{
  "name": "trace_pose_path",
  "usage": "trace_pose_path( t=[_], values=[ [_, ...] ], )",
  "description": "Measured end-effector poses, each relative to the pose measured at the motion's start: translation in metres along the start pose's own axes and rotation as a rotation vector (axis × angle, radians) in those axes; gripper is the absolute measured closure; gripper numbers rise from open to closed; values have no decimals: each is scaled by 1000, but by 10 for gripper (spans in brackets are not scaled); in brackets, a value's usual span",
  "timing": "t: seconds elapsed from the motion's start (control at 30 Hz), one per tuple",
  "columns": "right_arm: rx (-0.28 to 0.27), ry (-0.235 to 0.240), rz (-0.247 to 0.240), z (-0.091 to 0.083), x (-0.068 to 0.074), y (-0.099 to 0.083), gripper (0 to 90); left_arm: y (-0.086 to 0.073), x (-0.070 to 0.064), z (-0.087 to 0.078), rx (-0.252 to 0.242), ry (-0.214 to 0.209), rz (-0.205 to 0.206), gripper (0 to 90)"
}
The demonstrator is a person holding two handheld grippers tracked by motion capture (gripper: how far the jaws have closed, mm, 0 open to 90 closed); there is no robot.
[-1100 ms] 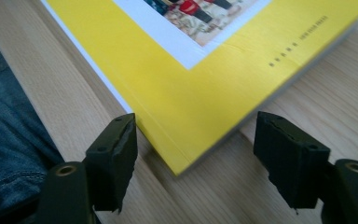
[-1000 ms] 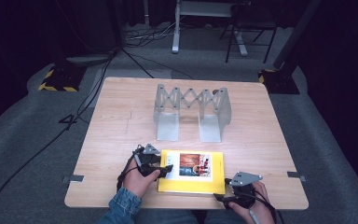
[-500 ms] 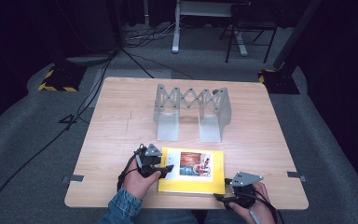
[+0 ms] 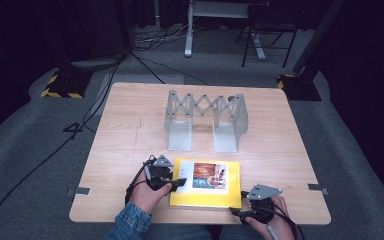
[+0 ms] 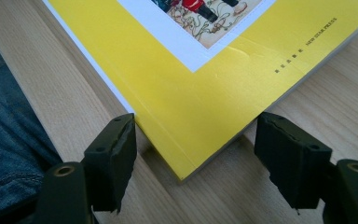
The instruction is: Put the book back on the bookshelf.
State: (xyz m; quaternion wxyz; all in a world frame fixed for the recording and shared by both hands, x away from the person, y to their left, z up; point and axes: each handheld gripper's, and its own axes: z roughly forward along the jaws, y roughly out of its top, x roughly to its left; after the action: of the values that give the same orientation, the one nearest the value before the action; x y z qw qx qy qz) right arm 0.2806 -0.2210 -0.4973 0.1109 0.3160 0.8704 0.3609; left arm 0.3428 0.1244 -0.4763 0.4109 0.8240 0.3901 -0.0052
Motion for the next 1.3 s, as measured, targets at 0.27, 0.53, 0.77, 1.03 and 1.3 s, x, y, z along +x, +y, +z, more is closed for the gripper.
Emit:
trace_pose_path(
  t=[0.27, 0.53, 0.77, 1.03, 1.3],
  values=[
    [-20, -2, -4, 0, 0, -2, 303, -4, 18, -16, -23, -97, -89, 816],
    [10, -18, -12, -1, 2, 0, 306, 6, -1, -26, -21, -46, -16, 864],
    [-22, -61, -41, -4, 6, 0, 267, 18, -19, -38, -56, -24, 52, 871],
    [-68, -122, -87, -15, 11, 3, 254, 30, -28, -45, -72, -37, 100, 873],
    [-123, -156, -135, -20, 16, 7, 205, 44, -35, -49, -82, -51, 135, 873]
  ],
)
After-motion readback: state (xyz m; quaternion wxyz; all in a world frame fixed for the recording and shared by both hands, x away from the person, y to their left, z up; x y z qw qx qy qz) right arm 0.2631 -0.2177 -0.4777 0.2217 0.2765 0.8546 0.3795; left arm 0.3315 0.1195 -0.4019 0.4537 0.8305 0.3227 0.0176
